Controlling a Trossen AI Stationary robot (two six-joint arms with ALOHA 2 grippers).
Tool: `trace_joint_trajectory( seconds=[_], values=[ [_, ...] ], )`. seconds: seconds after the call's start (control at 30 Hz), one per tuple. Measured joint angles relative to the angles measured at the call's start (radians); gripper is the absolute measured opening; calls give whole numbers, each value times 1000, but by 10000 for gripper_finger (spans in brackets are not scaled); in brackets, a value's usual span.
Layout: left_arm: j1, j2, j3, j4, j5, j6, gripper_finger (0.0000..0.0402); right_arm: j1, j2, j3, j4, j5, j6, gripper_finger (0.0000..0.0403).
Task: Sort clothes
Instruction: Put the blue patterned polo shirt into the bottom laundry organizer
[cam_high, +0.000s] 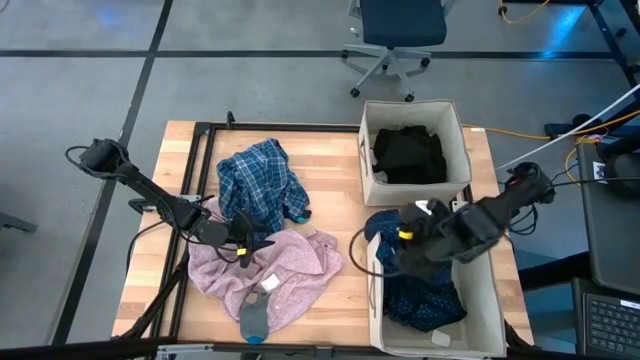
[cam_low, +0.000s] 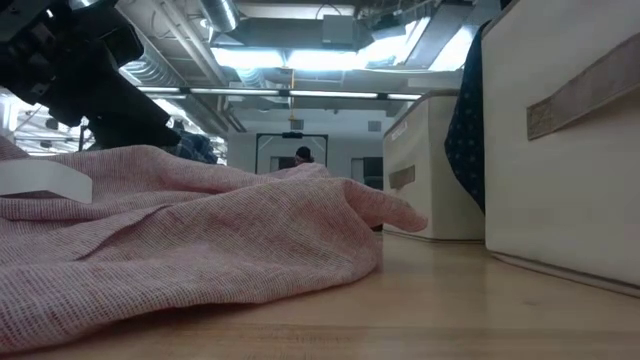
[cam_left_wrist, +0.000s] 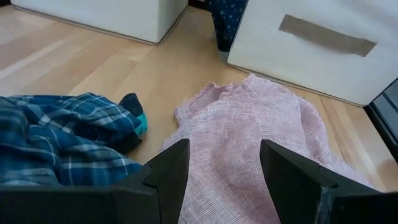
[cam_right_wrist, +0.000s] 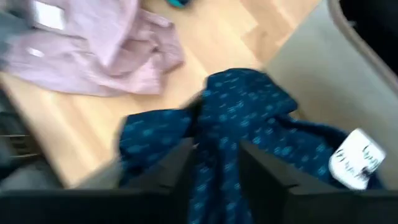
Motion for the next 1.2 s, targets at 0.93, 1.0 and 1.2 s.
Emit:
trace_joint_trajectory(
  seconds=[0.93, 1.0, 1.2],
  values=[
    [11, 0, 0, 5, -7, 54, 186, -124, 1, -69, -1, -188, -288, 33],
    [11, 0, 0, 5, -7, 53, 186, -101, 1, -5, -2, -198, -267, 30],
    [11, 0, 0, 5, -7, 52, 186, 35, 1, 209, 1, -248, -102, 16]
  ],
)
